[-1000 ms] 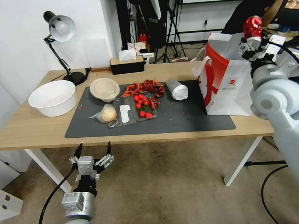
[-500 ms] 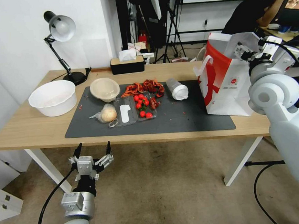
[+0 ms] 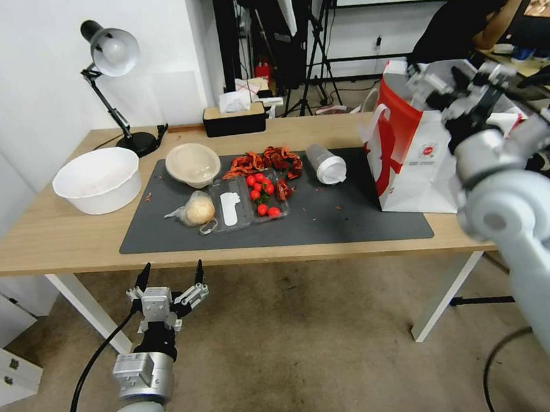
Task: Pick up the trash from the table and place it into the takeout bag.
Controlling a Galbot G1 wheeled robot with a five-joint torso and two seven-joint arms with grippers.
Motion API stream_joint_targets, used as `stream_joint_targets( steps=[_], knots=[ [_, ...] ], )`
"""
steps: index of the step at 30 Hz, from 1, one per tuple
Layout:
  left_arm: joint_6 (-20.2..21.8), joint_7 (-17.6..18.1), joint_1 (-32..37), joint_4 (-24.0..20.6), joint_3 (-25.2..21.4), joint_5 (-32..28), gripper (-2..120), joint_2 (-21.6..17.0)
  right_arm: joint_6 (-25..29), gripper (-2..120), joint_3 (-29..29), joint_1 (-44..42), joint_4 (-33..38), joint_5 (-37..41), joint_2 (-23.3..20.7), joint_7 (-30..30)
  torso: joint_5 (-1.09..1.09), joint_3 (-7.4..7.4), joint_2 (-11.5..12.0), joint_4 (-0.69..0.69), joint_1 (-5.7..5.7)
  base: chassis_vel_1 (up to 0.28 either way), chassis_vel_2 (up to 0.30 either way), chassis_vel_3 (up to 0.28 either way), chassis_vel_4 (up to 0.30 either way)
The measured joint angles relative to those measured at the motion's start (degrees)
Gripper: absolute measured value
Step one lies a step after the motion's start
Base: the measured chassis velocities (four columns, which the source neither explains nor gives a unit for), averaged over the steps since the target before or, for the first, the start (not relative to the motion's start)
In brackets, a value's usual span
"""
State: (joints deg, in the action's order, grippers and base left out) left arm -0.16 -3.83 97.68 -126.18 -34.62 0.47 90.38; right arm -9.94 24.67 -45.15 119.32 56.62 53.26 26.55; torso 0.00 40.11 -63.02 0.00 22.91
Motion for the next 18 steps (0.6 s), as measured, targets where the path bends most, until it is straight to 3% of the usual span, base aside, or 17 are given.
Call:
stream_joint_targets(
  steps=[4, 9, 18],
  knots=[
    [-0.04, 0.02, 0.03, 0.04, 0.02, -0.06, 100, -0.01, 5.27, 100, 0.59, -7.22, 3.29, -4.61, -0.05, -8.96, 0.00, 0.00, -0.01, 0.00, 0.00, 0.000, 0.000, 0.000, 0.000],
    [-0.10, 0.02, 0.03, 0.04, 0.03, -0.17, 100, -0.10, 9.18, 100, 0.58, -14.48, 6.31, -10.44, 0.48, -14.81, 0.01, 0.00, 0.00, 0.00, 0.00, 0.000, 0.000, 0.000, 0.000],
    [-0.65, 0.05, 0.15, 0.24, 0.04, -0.34, 100, -0.33, 16.67, 100, -1.79, -29.45, 9.22, -29.07, 4.14, -18.95, 0.00, -0.01, 0.00, -0.01, 0.00, 0.000, 0.000, 0.000, 0.000]
  ],
)
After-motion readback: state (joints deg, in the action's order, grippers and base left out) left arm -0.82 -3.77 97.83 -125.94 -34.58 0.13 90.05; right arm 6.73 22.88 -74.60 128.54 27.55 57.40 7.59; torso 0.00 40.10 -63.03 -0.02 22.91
